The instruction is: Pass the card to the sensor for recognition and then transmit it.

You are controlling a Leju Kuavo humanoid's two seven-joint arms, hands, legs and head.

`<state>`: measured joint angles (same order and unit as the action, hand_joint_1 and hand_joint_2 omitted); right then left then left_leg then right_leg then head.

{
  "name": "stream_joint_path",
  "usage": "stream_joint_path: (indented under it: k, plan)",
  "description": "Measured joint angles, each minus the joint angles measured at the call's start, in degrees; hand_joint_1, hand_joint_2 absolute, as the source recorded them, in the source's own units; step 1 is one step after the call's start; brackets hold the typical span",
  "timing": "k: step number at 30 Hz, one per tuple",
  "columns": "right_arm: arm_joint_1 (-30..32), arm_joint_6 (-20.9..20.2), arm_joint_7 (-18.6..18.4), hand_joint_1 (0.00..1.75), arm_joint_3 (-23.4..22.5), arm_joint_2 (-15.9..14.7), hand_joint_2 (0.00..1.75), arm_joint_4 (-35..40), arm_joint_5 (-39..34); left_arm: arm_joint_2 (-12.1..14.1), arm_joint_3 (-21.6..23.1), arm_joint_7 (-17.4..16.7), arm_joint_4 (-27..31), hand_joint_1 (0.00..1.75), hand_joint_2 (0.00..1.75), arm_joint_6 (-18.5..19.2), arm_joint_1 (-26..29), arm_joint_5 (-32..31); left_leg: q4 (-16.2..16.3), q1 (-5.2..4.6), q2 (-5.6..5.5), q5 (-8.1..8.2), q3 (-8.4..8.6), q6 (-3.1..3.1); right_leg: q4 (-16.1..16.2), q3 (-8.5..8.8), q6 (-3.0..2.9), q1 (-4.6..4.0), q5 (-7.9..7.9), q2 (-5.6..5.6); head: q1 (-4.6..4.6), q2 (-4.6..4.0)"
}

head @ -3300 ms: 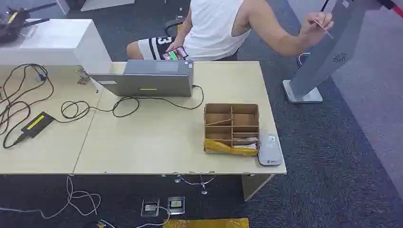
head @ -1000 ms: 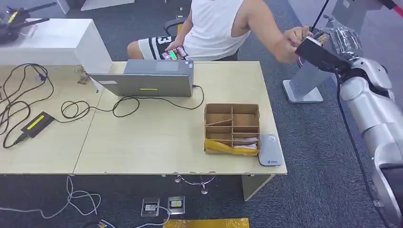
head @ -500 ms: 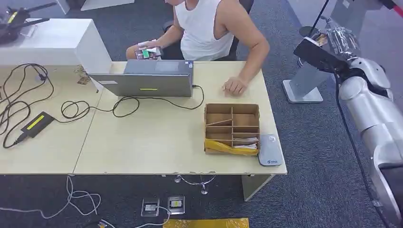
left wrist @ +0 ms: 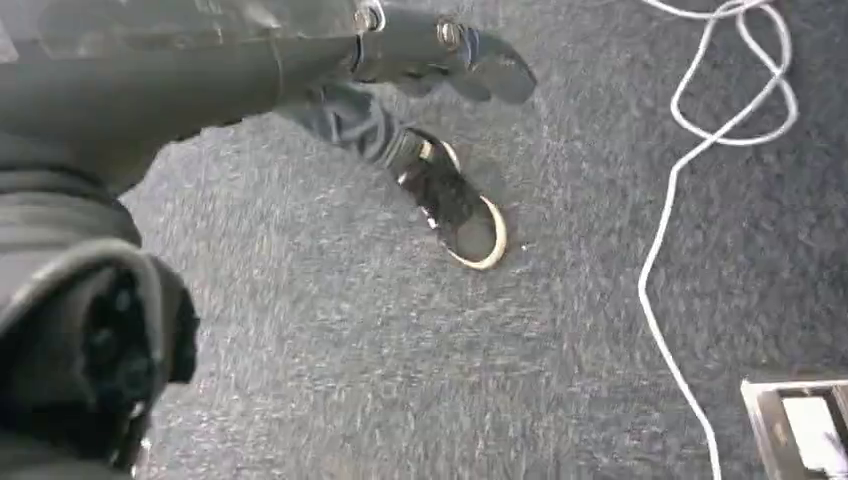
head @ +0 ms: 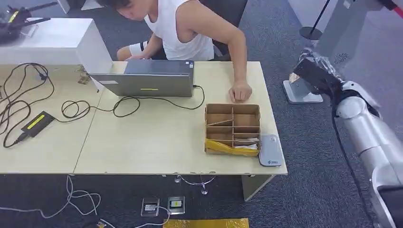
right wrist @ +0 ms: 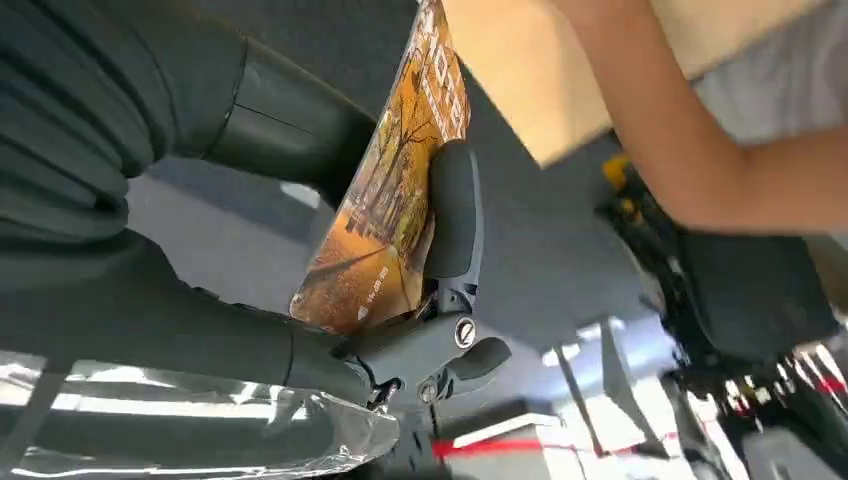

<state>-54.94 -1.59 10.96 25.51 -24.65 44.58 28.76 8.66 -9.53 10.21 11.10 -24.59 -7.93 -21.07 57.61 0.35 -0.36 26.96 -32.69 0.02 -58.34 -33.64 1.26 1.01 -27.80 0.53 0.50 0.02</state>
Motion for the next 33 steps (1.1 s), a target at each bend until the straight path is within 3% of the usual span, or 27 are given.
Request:
stream_joint_path:
  k: [5, 9, 17, 33]
  plan:
    - [13.2, -2.1, -3.0, 1.75, -3.2, -3.3, 1.75, 9.6, 1.0, 0.2, 0.0, -0.1, 0.0, 0.00, 0.00, 0.0, 0.1, 0.3, 0.0, -0.01, -0.02, 0.06, -0.08, -0.04, 0.0, -0.02, 0.00, 0.01, 0.00, 0.04, 0.02, 0.00]
    - [18.3, -2.7, -3.6, 1.75, -4.7, -4.3, 1.75, 14.9, 1.9, 0.3, 0.0, -0.1, 0.0, 0.00, 0.00, -0.3, 0.1, 0.6, 0.0, 0.00, 0.12, 0.08, -0.05, -0.07, 0.0, -0.07, 0.00, 0.00, 0.00, -0.09, 0.02, 0.00]
    - [20.3, -4.0, -3.1, 1.75, -5.8, -4.5, 1.75, 19.4, 3.8, -0.1, 0.0, -0.3, 0.0, 0.00, 0.00, -0.6, 0.1, 0.9, 0.0, 0.01, 0.14, 0.04, -0.03, -0.07, 0.0, -0.06, 0.00, -0.01, 0.01, -0.19, 0.02, 0.00]
    - [23.0, -3.6, -2.3, 1.75, -5.0, -2.8, 1.75, 20.3, 8.3, -0.7, 0.0, -0.8, 0.0, 0.00, 0.00, -1.0, 0.0, 0.9, 0.0, 0.01, 0.14, 0.05, -0.05, -0.07, 0.0, -0.06, 0.00, 0.00, 0.00, -0.19, 0.00, 0.00]
